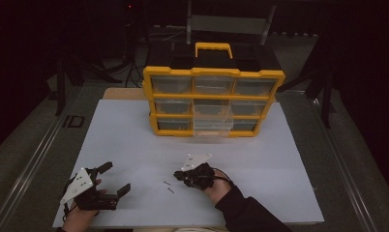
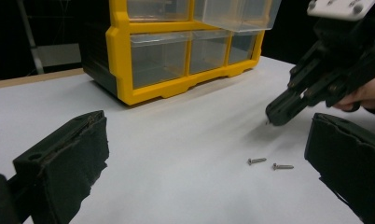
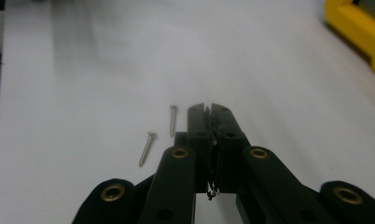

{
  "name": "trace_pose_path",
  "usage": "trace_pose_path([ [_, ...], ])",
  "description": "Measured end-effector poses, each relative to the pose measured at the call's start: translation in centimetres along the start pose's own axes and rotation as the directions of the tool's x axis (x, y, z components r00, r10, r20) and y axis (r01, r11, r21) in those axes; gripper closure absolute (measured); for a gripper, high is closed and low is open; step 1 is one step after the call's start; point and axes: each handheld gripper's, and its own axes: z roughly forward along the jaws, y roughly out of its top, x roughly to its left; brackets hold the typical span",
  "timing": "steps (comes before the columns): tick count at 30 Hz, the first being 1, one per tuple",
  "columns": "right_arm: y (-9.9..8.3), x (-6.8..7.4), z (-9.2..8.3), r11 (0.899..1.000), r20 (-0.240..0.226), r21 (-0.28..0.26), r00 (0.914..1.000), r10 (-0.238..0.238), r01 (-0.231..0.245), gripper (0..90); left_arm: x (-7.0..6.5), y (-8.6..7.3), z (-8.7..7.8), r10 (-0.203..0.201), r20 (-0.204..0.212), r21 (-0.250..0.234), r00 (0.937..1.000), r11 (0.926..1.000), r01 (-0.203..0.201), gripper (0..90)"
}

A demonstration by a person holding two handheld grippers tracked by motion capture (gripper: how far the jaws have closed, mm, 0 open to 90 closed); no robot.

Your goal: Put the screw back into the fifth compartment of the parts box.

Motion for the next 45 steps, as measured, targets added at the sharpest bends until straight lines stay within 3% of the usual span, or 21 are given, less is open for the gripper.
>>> trace_pose_path([
  [11,1.4,-0.6,-3.1,0.998,0.021,-0.064,0.9998,0.006,-0.004,87.5,0.0,0.0,0.1,0.003,0.001,0.005,1.0000,1.0000,-0.003,0.6],
  [26,4.1,-1.0,-7.7,0.989,0.061,-0.139,0.9973,-0.041,0.050,87.5,0.1,-0.1,0.2,0.000,0.001,0.008,1.0000,1.0000,0.000,0.6],
  [40,6.7,-3.1,-12.5,0.973,0.148,-0.220,0.9883,-0.040,0.072,87.5,0.1,-0.1,0.2,-0.002,0.002,0.010,1.0000,1.0000,0.002,0.6],
  [45,7.7,-4.9,-14.5,0.965,0.204,-0.253,0.9788,-0.021,0.073,87.5,0.1,-0.1,0.2,0.001,0.005,0.013,1.0000,0.9999,-0.001,0.6],
])
